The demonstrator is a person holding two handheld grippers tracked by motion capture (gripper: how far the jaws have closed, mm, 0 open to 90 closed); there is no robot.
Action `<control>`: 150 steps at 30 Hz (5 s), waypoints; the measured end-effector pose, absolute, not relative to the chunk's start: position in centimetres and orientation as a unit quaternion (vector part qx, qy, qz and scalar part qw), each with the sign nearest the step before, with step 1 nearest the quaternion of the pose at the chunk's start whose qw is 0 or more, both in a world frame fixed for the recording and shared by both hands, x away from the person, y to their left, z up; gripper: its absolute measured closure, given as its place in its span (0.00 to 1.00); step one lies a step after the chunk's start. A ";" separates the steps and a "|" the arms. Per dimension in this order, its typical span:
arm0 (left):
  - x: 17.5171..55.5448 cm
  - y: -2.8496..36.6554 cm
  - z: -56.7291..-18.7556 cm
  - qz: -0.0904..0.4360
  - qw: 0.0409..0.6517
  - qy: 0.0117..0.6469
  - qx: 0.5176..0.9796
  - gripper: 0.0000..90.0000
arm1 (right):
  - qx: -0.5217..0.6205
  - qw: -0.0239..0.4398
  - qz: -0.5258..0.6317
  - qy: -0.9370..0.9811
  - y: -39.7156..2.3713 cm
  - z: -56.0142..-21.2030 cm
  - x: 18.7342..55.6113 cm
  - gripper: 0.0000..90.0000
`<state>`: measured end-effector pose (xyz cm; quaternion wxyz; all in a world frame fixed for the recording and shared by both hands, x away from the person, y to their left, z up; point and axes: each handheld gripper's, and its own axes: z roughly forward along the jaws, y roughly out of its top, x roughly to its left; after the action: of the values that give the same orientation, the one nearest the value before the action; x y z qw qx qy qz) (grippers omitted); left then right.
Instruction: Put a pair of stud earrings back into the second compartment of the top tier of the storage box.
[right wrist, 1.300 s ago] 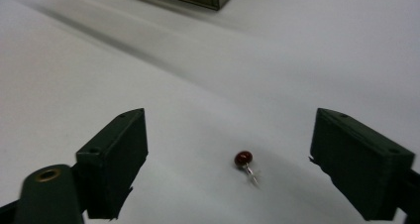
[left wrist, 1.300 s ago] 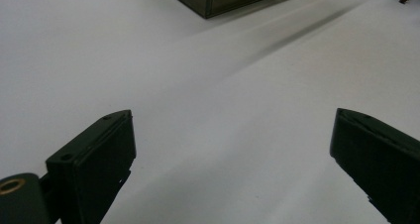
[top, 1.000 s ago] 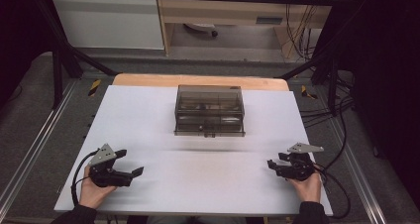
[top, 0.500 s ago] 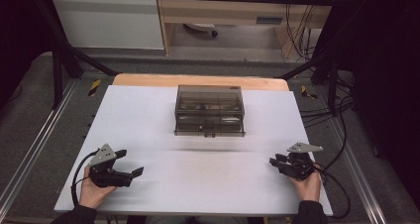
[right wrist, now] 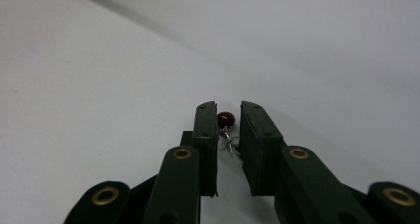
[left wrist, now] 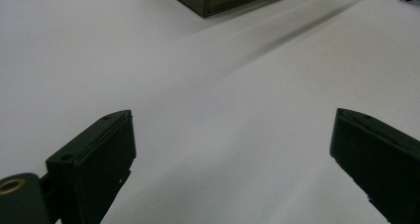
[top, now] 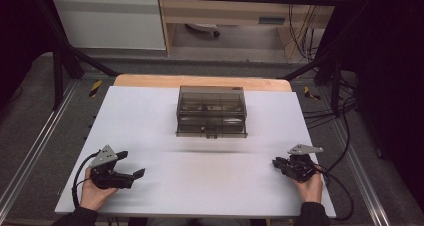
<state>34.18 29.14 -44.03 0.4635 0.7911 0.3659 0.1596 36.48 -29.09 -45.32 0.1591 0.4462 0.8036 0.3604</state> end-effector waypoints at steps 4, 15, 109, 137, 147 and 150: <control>34.2 29.1 -44.0 0.160 0.464 0.366 0.791 0.04 | 0.447 0.159 0.360 0.804 -29.1 -45.3 36.5 0.90; 34.1 29.2 -44.0 0.160 0.464 0.366 0.790 0.04 | 0.452 0.155 0.361 0.801 -29.1 -45.3 36.5 0.92; 34.2 29.2 -44.1 0.158 0.462 0.369 0.791 0.04 | 0.366 0.146 0.426 0.814 -19.4 -35.9 37.0 0.93; 34.2 29.3 -44.2 0.156 0.462 0.369 0.791 0.04 | 0.348 0.153 0.434 0.817 -14.8 -33.6 40.1 0.93; 34.2 29.3 -44.2 0.156 0.461 0.368 0.792 0.04 | 0.349 0.151 0.433 0.817 -13.4 -33.6 41.8 0.93; 34.2 29.3 -44.2 0.156 0.461 0.368 0.792 0.04 | 0.350 0.150 0.432 0.818 -13.0 -33.9 42.3 0.93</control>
<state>34.23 29.31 -44.18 0.4610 0.7922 0.3682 0.1560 42.26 -12.95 -33.85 0.1502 0.3498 0.8178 0.4316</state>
